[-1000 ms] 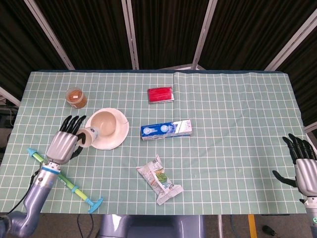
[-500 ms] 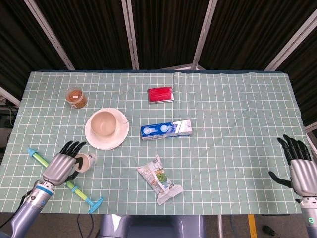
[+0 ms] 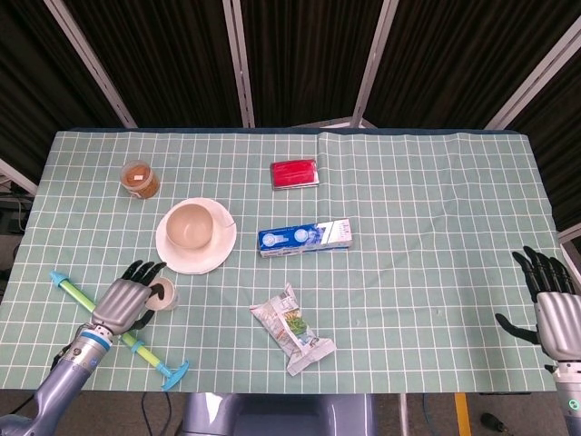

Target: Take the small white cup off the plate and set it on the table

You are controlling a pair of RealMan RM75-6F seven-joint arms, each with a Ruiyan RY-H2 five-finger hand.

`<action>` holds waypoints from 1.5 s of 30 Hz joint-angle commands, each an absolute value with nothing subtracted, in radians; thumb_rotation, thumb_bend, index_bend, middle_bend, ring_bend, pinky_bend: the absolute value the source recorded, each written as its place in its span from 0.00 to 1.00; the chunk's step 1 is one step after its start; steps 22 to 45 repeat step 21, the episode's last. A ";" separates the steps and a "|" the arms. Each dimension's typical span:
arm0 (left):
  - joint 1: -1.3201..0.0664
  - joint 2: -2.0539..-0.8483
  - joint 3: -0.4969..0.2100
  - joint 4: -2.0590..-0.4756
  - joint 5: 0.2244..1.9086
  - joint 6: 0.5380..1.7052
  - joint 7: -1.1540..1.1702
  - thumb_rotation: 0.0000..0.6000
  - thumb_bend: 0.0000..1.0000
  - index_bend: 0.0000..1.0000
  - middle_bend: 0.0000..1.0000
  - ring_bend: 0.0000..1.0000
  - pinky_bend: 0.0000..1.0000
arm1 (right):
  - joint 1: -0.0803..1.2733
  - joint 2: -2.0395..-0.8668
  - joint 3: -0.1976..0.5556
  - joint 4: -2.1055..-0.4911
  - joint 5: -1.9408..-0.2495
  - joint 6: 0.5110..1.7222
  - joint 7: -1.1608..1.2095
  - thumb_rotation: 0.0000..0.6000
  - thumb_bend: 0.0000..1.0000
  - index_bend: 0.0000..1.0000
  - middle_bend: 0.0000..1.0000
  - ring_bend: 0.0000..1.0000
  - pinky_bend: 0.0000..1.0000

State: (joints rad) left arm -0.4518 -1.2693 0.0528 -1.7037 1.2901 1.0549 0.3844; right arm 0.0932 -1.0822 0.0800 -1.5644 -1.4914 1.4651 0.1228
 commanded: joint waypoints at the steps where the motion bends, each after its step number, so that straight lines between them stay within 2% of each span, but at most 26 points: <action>1: -0.427 -1.240 0.057 -1.735 1.324 1.105 0.368 1.00 0.43 0.08 0.00 0.00 0.00 | 0.093 -1.083 0.078 -1.565 -1.493 1.464 0.118 1.00 0.09 0.06 0.00 0.00 0.00; 5: -0.384 -1.202 0.062 -1.776 1.368 1.182 0.312 1.00 0.41 0.01 0.00 0.00 0.00 | 0.094 -1.084 0.078 -1.566 -1.494 1.465 0.114 1.00 0.09 0.06 0.00 0.00 0.00; 10: -0.254 -1.191 0.062 -1.733 1.501 1.459 0.239 1.00 0.40 0.00 0.00 0.00 0.00 | 0.098 -1.090 0.074 -1.567 -1.499 1.458 0.097 1.00 0.09 0.06 0.00 0.00 0.00; 15: -0.170 -1.214 0.052 -1.647 1.544 1.609 0.209 1.00 0.36 0.00 0.00 0.00 0.00 | 0.100 -1.101 0.071 -1.566 -1.504 1.457 0.071 1.00 0.09 0.06 0.00 0.00 0.00; 21: -0.123 -1.225 0.040 -1.582 1.533 1.655 0.166 1.00 0.30 0.00 0.00 0.00 0.00 | 0.098 -1.108 0.068 -1.567 -1.510 1.463 0.055 1.00 0.09 0.05 0.00 0.00 0.00; 45: -0.123 -1.225 0.040 -1.582 1.533 1.655 0.166 1.00 0.30 0.00 0.00 0.00 0.00 | 0.098 -1.108 0.068 -1.567 -1.510 1.463 0.055 1.00 0.09 0.05 0.00 0.00 0.00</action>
